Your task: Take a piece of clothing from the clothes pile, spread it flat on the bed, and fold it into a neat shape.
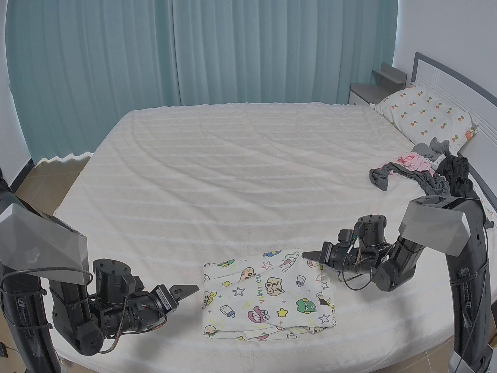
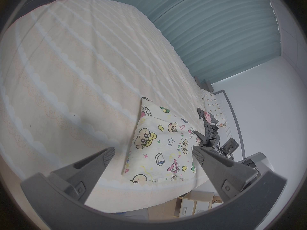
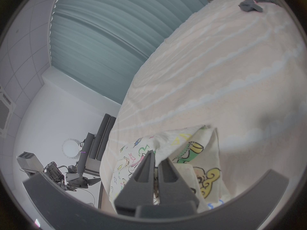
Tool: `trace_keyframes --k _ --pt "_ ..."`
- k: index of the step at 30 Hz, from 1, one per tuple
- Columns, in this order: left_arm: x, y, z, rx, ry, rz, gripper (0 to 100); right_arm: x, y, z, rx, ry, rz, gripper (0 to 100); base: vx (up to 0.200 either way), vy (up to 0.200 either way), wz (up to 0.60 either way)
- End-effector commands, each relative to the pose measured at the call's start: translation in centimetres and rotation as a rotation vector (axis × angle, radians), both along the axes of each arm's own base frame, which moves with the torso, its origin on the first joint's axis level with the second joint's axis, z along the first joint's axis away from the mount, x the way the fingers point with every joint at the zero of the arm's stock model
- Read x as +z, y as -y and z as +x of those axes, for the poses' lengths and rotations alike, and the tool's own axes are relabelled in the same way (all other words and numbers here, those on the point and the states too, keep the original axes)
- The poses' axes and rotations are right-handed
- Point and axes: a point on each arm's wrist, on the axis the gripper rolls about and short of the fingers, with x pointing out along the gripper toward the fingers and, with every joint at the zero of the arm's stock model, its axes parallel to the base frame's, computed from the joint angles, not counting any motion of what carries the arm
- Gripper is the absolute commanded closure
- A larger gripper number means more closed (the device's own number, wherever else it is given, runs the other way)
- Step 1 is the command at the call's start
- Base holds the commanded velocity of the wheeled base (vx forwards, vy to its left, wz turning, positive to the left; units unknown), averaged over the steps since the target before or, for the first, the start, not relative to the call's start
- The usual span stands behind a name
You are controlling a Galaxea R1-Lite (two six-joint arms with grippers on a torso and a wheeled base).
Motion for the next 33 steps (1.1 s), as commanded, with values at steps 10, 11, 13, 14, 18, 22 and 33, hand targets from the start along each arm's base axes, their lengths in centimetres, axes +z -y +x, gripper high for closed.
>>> trace_keyframes --k 10,11,13,14,18,22,33 --pt "0.0 0.0 0.0 0.0 -0.002 0.0 0 1.2 1.7 -0.2 -0.047 -0.004 -0.003 100 0.0 0.0 0.0" --pt "0.0 0.0 0.0 0.0 0.0 0.0 0 1.2 1.9 -0.2 -0.051 -0.012 -0.005 100 0.0 0.0 0.0" --pt "0.0 0.0 0.0 0.0 0.0 0.0 0 1.1 2.0 -0.4 -0.054 -0.033 -0.012 100 0.0 0.0 0.0" --pt "0.0 0.0 0.0 0.0 0.0 0.0 0 1.1 2.1 -0.4 -0.054 -0.04 -0.013 100 0.0 0.0 0.0" --pt "0.0 0.0 0.0 0.0 0.0 0.0 0 1.2 2.4 -0.4 -0.063 -0.048 -0.016 100 0.0 0.0 0.0" --pt "-0.2 0.1 0.1 0.0 -0.003 0.002 0 1.0 2.2 -0.5 -0.058 -0.058 -0.02 100 0.0 0.0 0.0" --pt "-0.1 0.1 0.2 0.0 0.0 0.001 0 1.2 2.4 -0.7 -0.079 -0.117 -0.051 0 0.0 0.0 0.0"
